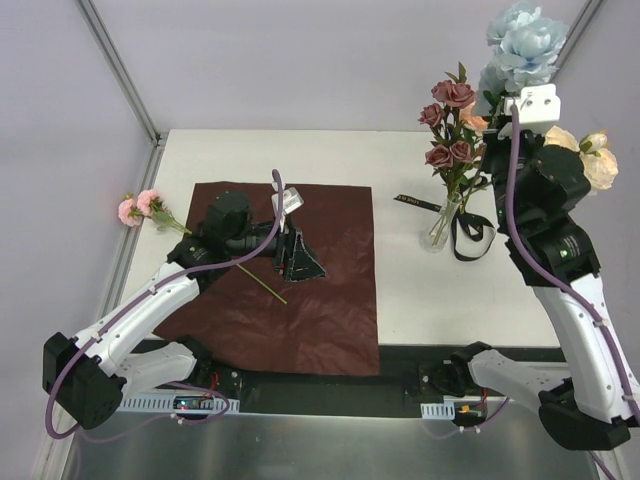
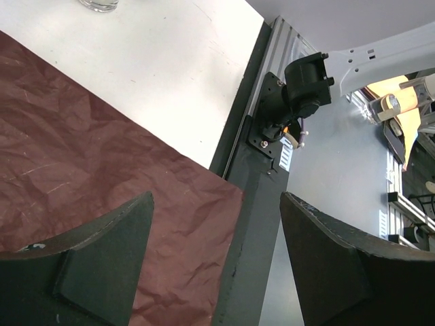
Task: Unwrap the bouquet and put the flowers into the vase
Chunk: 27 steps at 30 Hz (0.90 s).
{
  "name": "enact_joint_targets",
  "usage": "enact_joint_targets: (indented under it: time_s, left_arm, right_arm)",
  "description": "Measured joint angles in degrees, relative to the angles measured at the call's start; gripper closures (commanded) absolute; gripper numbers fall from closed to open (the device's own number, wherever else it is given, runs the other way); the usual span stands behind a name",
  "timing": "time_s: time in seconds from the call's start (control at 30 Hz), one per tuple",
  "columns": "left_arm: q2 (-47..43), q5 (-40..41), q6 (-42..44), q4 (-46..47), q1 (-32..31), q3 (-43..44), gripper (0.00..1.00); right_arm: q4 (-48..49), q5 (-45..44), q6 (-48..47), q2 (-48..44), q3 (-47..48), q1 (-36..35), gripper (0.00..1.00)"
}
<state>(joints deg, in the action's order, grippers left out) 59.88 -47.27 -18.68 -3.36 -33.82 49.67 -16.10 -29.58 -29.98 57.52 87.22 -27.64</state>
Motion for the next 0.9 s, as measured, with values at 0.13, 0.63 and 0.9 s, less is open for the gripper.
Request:
enact_joint_targets:
  time_s: [0.13,0.63,0.9]
  left_arm:
    - [0.0,0.24,0.28,-0.04,0.0,0.0,0.25]
    - [1.75,1.4,1.38,-0.46,0.0,0.0,0.24]
    - [1.86,1.42,1.6,-0.48,0.0,0.0,0.24]
  right_arm:
    - [1.16,1.86,-1.01,2.82,0.0,2.49,0.99]
    - [9.51,7.91,-0.74,4.26,-2.36,7.04,0.99]
    - [13.73,10.54,-0.63,4.13,-8.96,8.37,0.99]
